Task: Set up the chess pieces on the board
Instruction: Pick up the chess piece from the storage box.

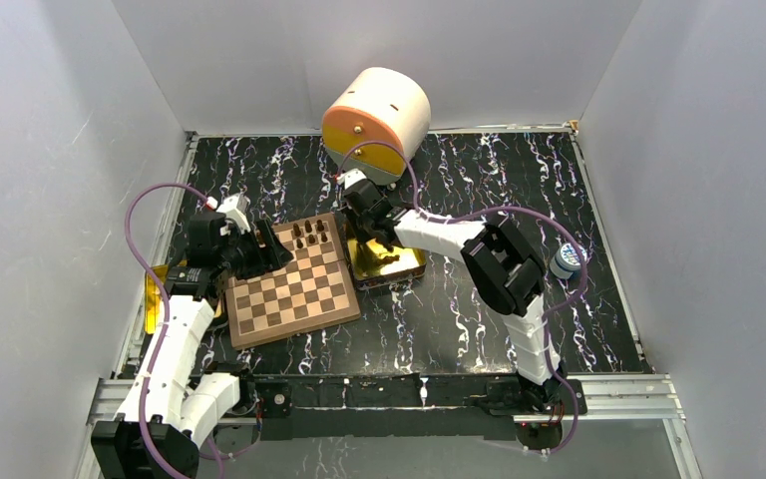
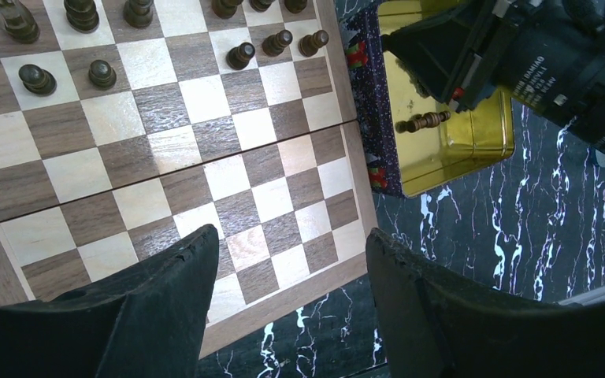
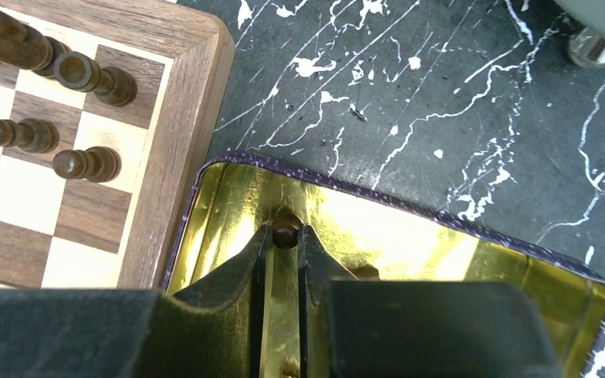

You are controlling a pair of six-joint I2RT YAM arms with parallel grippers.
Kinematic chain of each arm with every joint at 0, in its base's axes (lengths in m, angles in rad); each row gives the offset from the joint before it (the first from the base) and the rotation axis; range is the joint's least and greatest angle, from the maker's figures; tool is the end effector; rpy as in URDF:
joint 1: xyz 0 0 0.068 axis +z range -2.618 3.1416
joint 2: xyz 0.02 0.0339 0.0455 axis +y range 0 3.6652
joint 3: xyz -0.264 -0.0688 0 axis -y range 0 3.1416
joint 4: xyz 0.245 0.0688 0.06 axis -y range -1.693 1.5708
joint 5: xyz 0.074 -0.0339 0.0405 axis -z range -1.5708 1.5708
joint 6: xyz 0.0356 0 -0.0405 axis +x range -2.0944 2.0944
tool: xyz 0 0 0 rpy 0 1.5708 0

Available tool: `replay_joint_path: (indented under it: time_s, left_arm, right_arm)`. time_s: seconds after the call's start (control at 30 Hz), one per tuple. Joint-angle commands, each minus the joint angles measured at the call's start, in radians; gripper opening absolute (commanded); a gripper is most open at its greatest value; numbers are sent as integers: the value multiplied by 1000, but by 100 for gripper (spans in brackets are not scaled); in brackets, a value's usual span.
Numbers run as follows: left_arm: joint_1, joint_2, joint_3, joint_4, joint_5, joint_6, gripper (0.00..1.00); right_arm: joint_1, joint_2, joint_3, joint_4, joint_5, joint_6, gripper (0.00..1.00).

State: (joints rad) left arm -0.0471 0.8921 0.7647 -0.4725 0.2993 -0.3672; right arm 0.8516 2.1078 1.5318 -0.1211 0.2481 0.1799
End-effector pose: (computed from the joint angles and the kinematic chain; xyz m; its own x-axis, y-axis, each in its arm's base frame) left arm 0.1934 -0.0196 0.2864 -0.6298 -0.3137 -0.7106 0.0664 0.8897 -0.4517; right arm 0.3204 0.3527 0.1876 -0.5244 -0.3356 -0.7825 -0.5198 0.8541 -0.0179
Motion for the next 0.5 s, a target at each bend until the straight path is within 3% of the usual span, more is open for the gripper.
replay_joint_path:
  time_s: [0.0,0.47]
  left_arm:
    - [6,-23,49,-9,-33,-9,66]
    - [6,-54,156,-101,-176,42,66]
  right_arm:
    - [4,-110,44,-46,2,11,17]
    - [43,-226,34,-82,-99,85,20]
